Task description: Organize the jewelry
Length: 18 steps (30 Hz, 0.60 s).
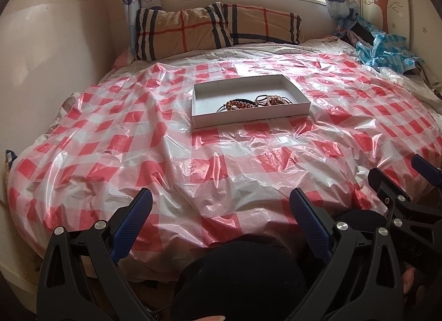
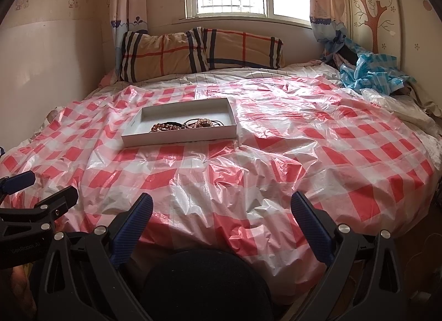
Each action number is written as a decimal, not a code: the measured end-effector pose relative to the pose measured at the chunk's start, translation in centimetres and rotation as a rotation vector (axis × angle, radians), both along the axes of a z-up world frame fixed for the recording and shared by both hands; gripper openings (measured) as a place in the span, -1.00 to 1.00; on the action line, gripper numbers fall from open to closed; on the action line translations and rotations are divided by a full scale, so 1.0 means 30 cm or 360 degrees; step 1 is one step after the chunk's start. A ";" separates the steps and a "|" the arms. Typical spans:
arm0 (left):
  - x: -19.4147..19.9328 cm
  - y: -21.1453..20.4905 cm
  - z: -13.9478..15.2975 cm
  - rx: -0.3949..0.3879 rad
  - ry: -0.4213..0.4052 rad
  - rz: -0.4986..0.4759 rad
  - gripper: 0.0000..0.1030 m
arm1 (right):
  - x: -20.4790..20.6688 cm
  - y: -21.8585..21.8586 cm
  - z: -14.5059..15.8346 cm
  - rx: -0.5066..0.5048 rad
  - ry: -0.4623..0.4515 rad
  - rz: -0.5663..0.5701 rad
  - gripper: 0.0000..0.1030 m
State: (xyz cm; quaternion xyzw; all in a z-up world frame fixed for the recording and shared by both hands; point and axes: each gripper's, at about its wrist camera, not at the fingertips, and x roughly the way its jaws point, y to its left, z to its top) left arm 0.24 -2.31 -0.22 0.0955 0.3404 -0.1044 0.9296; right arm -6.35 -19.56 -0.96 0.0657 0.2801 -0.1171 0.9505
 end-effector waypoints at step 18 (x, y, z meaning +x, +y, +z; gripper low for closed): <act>0.008 0.009 -0.006 -0.0033 0.0034 0.0002 0.85 | 0.001 -0.001 0.003 -0.0001 0.0001 0.0002 0.86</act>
